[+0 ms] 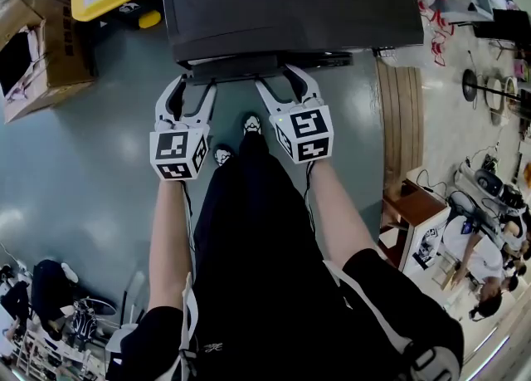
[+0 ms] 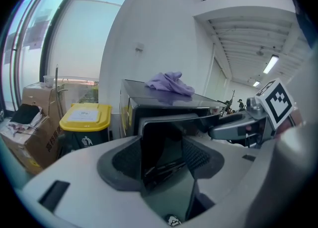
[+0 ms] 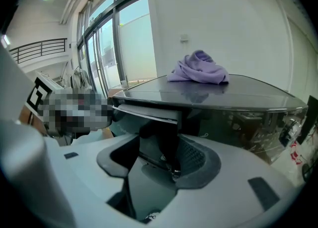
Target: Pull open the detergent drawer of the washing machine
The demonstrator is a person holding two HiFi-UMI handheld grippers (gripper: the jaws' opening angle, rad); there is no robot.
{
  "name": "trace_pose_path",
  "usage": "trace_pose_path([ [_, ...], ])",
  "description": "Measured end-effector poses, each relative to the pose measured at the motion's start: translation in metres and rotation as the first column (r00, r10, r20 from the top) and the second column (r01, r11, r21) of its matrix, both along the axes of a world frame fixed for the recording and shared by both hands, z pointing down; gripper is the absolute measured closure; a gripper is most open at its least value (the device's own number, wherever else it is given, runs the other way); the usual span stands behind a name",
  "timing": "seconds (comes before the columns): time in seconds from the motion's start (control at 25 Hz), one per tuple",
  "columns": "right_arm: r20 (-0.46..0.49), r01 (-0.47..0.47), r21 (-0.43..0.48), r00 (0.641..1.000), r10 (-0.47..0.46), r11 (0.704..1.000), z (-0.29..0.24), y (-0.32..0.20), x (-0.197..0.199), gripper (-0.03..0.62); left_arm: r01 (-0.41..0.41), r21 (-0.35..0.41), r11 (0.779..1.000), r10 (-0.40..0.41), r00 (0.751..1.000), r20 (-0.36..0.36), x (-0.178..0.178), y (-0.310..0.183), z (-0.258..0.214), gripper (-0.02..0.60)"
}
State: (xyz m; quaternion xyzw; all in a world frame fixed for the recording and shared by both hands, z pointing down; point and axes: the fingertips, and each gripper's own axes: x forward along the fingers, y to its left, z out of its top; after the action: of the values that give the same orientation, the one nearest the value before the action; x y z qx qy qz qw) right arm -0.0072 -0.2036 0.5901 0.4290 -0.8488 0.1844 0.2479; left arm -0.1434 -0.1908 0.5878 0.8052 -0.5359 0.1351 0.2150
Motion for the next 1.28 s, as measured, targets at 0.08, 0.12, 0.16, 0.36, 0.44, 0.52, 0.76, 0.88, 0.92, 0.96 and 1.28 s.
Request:
trace_pose_path([
  [0.08, 0.001, -0.003, 0.001, 1.000, 0.003, 1.000, 0.000, 0.002, 0.001, 0.355, 0.000, -0.001, 1.000, 0.000, 1.000, -0.001, 0.001, 0.002, 0.000, 0.324],
  [0.12, 0.000, -0.005, 0.001, 1.000, 0.005, 1.000, -0.001, 0.003, 0.002, 0.355, 0.001, -0.002, 1.000, -0.001, 1.000, -0.002, 0.002, 0.003, 0.000, 0.324],
  [0.16, 0.000, -0.007, 0.000, 1.000, 0.007, 1.000, -0.001, 0.004, 0.002, 0.355, 0.001, -0.003, 1.000, -0.001, 1.000, -0.002, 0.002, 0.004, 0.000, 0.324],
  [0.36, 0.000, -0.008, -0.002, 1.000, 0.008, 1.000, 0.000, 0.008, 0.003, 0.355, -0.001, -0.009, 1.000, 0.001, 1.000, -0.002, 0.002, 0.008, 0.001, 0.324],
  [0.44, 0.000, -0.010, -0.001, 1.000, 0.010, 1.000, -0.001, 0.009, 0.004, 0.355, 0.000, -0.011, 1.000, 0.000, 1.000, -0.002, 0.004, 0.008, 0.001, 0.324],
  [0.52, 0.001, -0.010, -0.002, 1.000, 0.010, 1.000, -0.001, 0.010, 0.005, 0.355, 0.000, -0.013, 1.000, 0.000, 1.000, -0.002, 0.004, 0.010, 0.001, 0.324],
  [0.76, 0.003, -0.010, -0.008, 1.000, 0.010, 1.000, -0.001, 0.016, 0.006, 0.358, -0.002, -0.021, 1.000, 0.002, 1.000, -0.001, 0.005, 0.016, 0.000, 0.325],
  [0.88, 0.003, -0.010, -0.008, 1.000, 0.010, 1.000, -0.001, 0.019, 0.006, 0.358, -0.003, -0.022, 1.000, 0.003, 1.000, 0.000, 0.006, 0.019, 0.000, 0.325],
  [0.92, 0.002, -0.010, -0.007, 1.000, 0.010, 1.000, -0.001, 0.020, 0.007, 0.358, -0.004, -0.022, 1.000, 0.004, 1.000, 0.000, 0.006, 0.020, 0.000, 0.325],
  [0.96, 0.002, -0.009, -0.007, 1.000, 0.009, 1.000, -0.002, 0.021, 0.007, 0.358, -0.004, -0.023, 1.000, 0.004, 1.000, -0.001, 0.006, 0.021, 0.000, 0.325],
  [1.28, 0.006, -0.019, -0.007, 1.000, 0.019, 1.000, -0.003, 0.032, 0.009, 0.359, 0.001, -0.026, 1.000, -0.001, 1.000, -0.006, 0.008, 0.032, -0.001, 0.325],
])
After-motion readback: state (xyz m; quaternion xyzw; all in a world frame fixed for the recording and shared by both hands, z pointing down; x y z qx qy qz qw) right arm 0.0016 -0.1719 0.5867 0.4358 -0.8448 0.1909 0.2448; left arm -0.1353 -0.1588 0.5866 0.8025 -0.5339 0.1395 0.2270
